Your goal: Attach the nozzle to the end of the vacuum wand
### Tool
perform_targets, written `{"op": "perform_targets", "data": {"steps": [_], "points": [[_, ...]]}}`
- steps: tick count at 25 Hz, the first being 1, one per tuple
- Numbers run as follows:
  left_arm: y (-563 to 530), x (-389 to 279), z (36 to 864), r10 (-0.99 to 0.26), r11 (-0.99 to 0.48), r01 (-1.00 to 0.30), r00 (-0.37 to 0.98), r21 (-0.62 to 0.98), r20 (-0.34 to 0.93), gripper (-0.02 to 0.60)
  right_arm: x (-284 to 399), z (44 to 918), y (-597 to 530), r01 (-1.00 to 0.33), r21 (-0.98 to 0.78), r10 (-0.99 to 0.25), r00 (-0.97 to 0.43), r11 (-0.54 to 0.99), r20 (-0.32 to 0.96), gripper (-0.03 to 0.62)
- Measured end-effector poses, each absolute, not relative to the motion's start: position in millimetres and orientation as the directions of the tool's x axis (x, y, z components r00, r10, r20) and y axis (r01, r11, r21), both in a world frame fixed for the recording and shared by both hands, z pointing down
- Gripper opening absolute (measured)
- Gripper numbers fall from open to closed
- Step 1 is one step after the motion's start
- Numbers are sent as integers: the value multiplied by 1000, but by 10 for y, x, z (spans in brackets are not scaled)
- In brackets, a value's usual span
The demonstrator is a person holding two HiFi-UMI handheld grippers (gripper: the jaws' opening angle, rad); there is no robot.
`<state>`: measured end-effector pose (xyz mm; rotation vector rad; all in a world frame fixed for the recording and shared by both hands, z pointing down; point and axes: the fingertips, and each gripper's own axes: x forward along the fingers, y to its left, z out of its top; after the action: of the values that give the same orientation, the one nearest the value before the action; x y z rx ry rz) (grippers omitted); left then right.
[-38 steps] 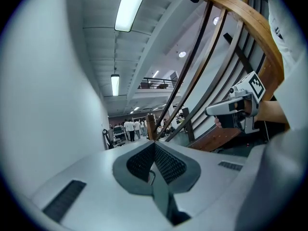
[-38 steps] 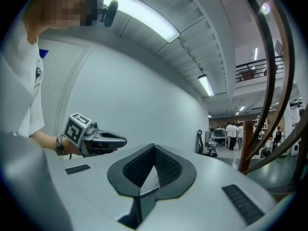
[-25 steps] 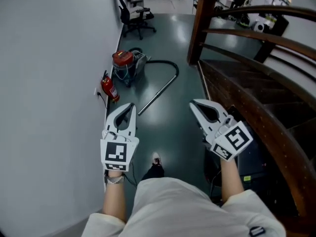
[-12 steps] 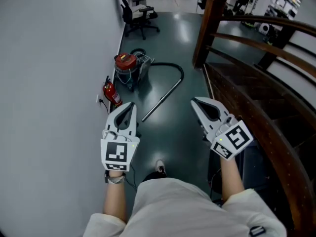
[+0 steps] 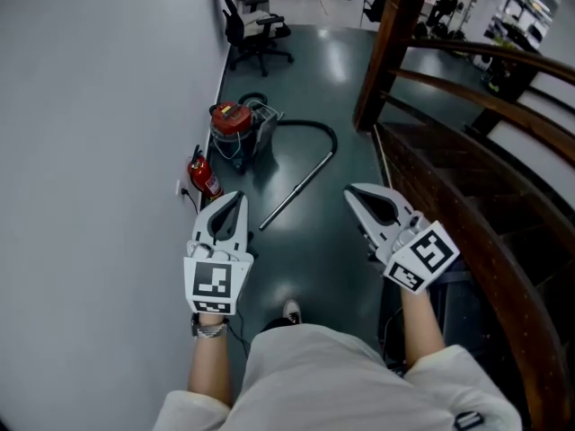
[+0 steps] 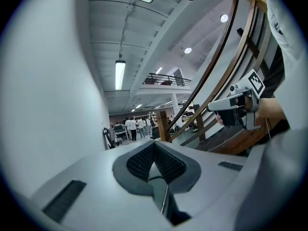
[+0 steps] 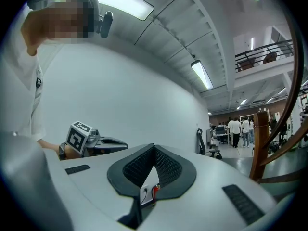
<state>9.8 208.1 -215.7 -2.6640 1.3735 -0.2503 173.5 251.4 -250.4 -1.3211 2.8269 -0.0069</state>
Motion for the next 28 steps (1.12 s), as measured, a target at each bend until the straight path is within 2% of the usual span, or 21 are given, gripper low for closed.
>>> {"op": "perform_targets", "data": {"steps": [17, 28], "points": [[1306, -425, -1905, -849, -527, -832, 508, -171, 144, -2, 1348, -2344, 1501, -751, -40, -750, -661, 660, 26, 28], [793, -731, -1681, -915, -392, -904, 363, -169, 178, -2, 1075, -2158, 726, -632, -40, -630, -775, 774, 47, 28]]}}
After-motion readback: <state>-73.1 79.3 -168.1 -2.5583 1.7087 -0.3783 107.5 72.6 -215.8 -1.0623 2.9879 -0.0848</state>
